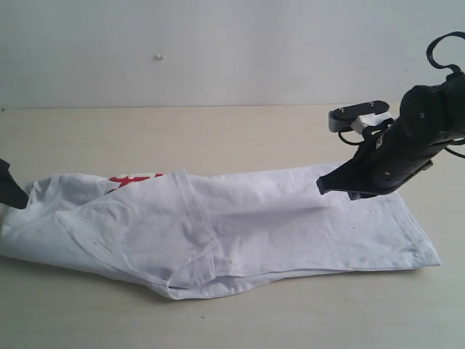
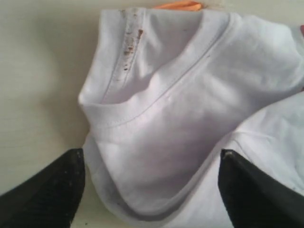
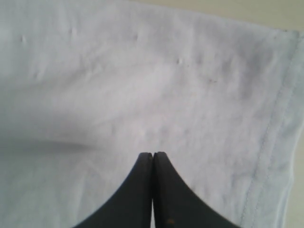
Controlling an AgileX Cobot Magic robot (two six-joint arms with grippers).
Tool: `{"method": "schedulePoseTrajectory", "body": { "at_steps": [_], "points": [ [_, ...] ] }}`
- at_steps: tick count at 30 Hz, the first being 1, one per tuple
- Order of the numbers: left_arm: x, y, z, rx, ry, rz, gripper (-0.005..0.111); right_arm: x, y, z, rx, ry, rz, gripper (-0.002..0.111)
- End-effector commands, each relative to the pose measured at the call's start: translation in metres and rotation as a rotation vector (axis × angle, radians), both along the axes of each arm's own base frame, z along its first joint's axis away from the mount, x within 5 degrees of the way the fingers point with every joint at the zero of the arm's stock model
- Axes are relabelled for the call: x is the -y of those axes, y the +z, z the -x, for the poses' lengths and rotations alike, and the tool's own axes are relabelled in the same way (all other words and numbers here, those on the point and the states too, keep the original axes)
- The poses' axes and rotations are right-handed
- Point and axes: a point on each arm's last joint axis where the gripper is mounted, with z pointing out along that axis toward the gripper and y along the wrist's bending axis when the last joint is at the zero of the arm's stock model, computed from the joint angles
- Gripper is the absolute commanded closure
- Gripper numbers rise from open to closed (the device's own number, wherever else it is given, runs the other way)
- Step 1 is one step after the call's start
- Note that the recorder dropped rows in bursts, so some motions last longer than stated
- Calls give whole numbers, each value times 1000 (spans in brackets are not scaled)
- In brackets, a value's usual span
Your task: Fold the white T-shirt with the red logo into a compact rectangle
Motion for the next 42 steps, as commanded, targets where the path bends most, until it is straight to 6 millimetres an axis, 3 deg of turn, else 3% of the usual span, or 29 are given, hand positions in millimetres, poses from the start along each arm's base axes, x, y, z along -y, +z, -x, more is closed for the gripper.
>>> {"method": "schedulePoseTrajectory", "body": {
  "at_steps": [1,15,23,42],
  "points": [
    [-2,-6,0,-16,5,-17,32,0,5,-2,19,-2,-2,108],
    [-1,-37,-2,-101,30,35,33,-1,5,-2,17,-17,-18,108],
    [14,-47,-1,-134,-32,224,33,-1,5,-2,17,-19,-20,108],
    [28,-38,-7,-12,-118,414,33,-1,5,-1,13,-19,-19,108]
  ]
}}
